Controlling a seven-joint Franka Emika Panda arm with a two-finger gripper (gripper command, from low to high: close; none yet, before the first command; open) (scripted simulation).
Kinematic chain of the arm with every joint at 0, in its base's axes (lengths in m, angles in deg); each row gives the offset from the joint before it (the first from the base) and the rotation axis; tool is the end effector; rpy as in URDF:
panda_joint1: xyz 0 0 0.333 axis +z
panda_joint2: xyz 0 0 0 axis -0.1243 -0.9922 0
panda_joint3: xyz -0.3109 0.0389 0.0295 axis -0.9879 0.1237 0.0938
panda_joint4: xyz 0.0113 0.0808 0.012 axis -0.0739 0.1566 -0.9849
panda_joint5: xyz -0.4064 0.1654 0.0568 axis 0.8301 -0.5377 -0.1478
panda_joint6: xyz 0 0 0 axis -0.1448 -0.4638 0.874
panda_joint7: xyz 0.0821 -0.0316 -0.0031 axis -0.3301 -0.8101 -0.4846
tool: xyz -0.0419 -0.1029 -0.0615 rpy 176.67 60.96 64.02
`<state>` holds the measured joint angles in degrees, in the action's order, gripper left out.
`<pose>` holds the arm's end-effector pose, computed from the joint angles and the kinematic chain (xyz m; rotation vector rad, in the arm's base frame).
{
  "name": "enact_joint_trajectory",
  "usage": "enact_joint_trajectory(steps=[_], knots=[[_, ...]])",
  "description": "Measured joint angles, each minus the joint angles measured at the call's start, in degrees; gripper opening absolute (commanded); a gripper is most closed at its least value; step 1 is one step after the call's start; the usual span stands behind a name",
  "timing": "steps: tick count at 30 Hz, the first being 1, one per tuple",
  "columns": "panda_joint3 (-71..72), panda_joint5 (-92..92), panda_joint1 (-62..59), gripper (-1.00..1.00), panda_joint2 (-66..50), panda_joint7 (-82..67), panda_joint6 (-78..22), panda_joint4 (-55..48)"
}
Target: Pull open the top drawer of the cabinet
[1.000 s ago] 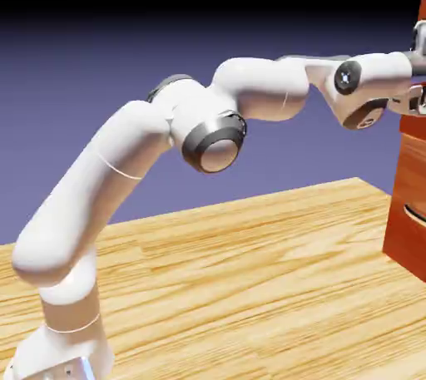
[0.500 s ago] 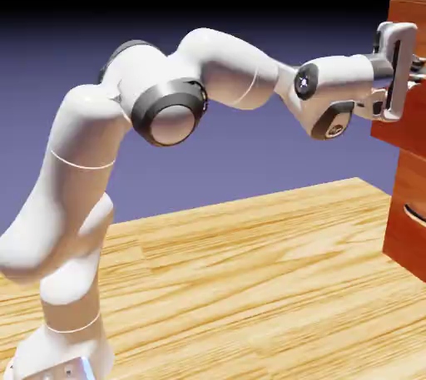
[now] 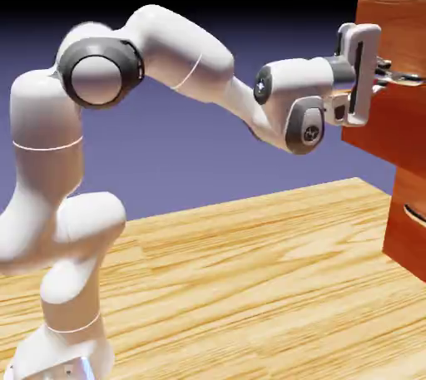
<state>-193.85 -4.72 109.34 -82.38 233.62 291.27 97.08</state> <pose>0.6128 -0.0719 0.5596 -0.6140 1.4806 -0.6136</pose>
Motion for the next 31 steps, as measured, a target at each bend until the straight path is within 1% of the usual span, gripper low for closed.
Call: enact_joint_trajectory(steps=[2,4,11,15,16,20,28,29,31], knots=[[-0.2,3.2,-1.8,-1.00,-2.5,5.0,0.3,0.8],[3.6,5.1,-6.7,-1.00,-4.0,7.8,0.3,1.0],[17.8,5.1,-20.8,-1.00,-4.0,7.7,0.3,0.8],[24.7,2.9,-26.5,-1.00,-2.4,4.4,0.3,0.9],[28.8,2.2,-30.2,-1.00,-1.8,3.2,0.3,1.1],[36.7,-1.5,-35.9,-1.00,1.2,-2.6,0.1,2.2],[53.2,-11.8,-47.3,-1.00,10.3,-18.4,-0.3,8.5],[53.7,-12.1,-47.7,1.00,10.6,-18.9,-0.3,8.8],[53.7,-12.1,-47.7,1.00,10.6,-18.9,-0.4,8.8]])
